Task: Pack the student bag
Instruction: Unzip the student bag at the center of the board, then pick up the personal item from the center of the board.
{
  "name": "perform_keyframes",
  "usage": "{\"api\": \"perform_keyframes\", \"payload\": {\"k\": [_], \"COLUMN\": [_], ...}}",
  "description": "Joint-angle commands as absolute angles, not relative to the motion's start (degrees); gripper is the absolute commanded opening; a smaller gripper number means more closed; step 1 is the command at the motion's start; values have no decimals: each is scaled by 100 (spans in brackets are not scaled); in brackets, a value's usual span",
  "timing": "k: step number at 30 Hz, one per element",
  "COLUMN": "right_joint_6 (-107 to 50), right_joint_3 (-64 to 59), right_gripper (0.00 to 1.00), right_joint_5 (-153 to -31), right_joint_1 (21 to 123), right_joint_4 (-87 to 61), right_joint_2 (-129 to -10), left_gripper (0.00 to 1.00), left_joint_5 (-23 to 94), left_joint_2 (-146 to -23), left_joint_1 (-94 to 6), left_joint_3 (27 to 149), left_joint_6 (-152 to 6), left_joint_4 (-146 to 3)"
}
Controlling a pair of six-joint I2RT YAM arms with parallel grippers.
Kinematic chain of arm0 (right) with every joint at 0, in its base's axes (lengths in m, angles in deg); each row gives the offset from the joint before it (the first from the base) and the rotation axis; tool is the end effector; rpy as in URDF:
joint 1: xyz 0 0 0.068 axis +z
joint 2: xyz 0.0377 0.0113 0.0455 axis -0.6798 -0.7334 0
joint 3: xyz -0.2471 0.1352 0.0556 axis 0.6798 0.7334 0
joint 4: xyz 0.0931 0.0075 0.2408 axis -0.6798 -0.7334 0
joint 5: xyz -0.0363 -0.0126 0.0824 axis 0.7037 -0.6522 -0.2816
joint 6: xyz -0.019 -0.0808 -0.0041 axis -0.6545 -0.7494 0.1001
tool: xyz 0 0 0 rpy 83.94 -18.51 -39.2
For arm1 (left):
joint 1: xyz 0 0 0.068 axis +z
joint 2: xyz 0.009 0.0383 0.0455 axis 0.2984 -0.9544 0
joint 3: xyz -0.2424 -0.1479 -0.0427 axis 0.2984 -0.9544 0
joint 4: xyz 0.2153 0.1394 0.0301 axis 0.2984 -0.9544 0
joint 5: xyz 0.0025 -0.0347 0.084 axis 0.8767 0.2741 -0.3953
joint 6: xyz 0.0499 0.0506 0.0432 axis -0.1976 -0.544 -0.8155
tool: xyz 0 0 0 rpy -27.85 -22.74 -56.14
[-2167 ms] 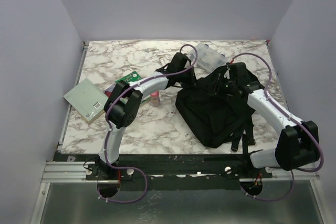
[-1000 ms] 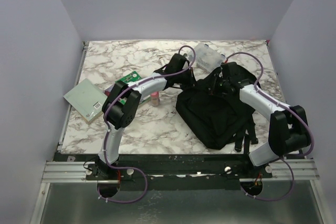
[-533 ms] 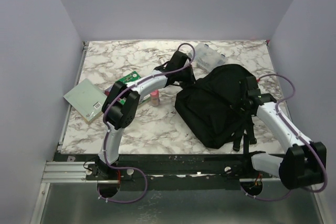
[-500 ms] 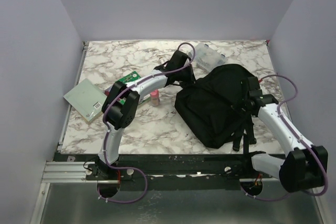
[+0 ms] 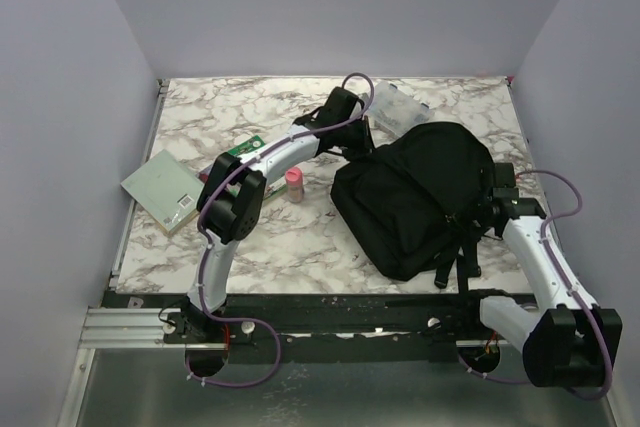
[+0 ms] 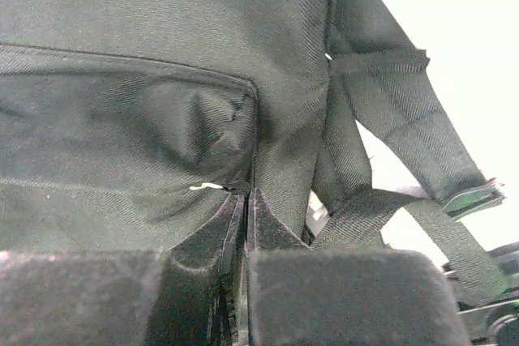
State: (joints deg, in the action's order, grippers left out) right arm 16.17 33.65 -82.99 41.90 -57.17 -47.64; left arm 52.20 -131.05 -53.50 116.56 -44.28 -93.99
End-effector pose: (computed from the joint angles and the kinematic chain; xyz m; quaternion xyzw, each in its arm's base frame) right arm 0.1870 -0.0043 0.1942 0.4307 0.8757 0.0848 0.2010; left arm 0.4019 -0.3312 0.2234 0.0523 0.8942 -0.4015 0.1910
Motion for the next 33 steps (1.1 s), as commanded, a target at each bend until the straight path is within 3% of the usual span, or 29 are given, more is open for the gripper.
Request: {"api": "perform_keyframes", "payload": {"k": [1,2,5,7,8,13,18,26,33], "right_joint_6": [827,584,343,18,-235,-893,-869,-399,-587], "right_joint_3": [3011,3070,3017,2811,2709,2394,2270,2201,1396], "right_gripper": [14,23,54,66,71,80,87,88,88], "right_joint_5": [-8416,-8913,-9324,-9477,-9627,-10444,-10617,-9639,-8453], "right_joint_1": [4124,4124,4124,4124,4124,4166,4880,7028,8845], "right_joint_4": [-5657,-5363,-4945,-4862,-4784,-4537,-4141,-3473,-2978], "right_joint_2": [-4267,-4050,-3552,-3544,-3602,-4121,-4400,-5173,-6720], "left_gripper": [26,40,57,74,82,98,98,98,98], "left_joint_5": [5785,5758,5696,5696,5675,5672,5545,4955,3527], "left_joint_2": [-13018,-12913,-12574,-12270,-12136,-11112,-9734,-7339,-5733], "left_joint_1": [-5220,-5233,-5268,-5269,-5269,-5261,-5133,-4803,-4663], "left_joint_3": [11933,11893,11823,11812,11806,11400,10490,8345,7496], "left_joint_6": [-4506,-4559,-4824,-5031,-5133,-5433,-5696,-5851,-6032], "left_joint_4": [-9436,-9493,-9728,-9967,-10103,-10338,-10472,-10641,-11428]}}
